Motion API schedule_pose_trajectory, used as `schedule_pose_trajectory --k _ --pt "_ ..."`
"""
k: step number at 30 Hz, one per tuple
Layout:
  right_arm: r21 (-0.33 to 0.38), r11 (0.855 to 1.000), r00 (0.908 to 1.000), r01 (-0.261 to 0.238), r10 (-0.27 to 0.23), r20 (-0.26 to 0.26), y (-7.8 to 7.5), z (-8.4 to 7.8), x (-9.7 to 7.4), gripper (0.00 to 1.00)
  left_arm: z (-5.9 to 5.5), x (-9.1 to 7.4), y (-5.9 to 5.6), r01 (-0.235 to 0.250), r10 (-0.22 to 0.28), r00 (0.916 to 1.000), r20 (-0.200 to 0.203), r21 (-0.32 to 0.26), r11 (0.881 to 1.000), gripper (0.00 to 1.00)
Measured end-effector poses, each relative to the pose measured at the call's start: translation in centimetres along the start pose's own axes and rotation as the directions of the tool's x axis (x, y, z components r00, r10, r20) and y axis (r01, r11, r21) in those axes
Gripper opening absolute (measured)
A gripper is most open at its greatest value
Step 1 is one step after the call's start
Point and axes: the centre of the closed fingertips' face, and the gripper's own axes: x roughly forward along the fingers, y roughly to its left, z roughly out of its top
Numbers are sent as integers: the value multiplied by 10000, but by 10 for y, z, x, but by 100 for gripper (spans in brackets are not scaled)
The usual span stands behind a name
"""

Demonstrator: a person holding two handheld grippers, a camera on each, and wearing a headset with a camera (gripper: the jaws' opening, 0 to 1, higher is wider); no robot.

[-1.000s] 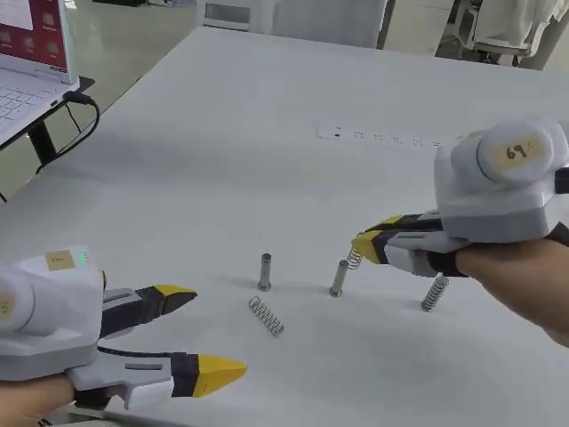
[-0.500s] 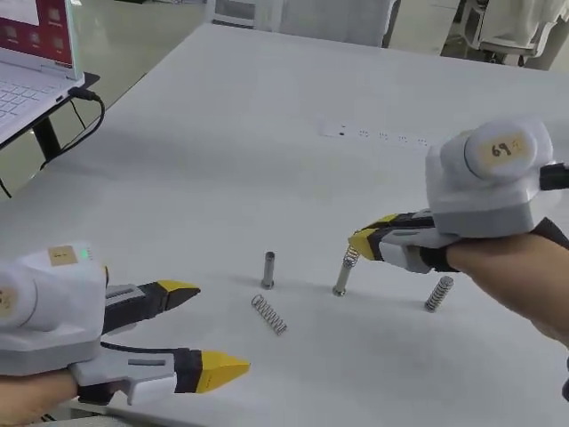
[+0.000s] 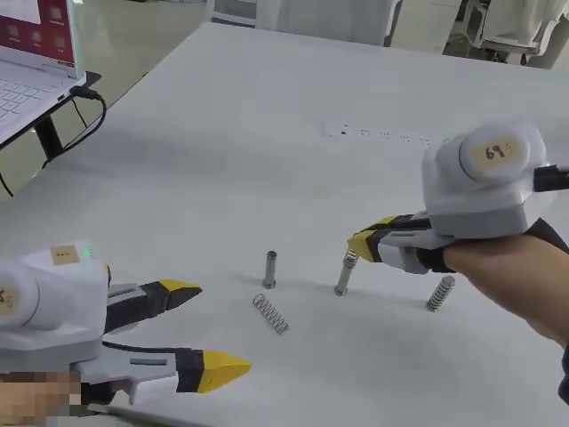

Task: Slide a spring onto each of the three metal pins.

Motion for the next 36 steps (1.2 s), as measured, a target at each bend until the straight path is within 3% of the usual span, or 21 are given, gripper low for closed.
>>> schedule_pose_trajectory --k 36 --pt "-215 9997 9985 -124 113 -537 -1 -32 32 8 0 0 1 -21 21 10000 -35 6 10000 66"
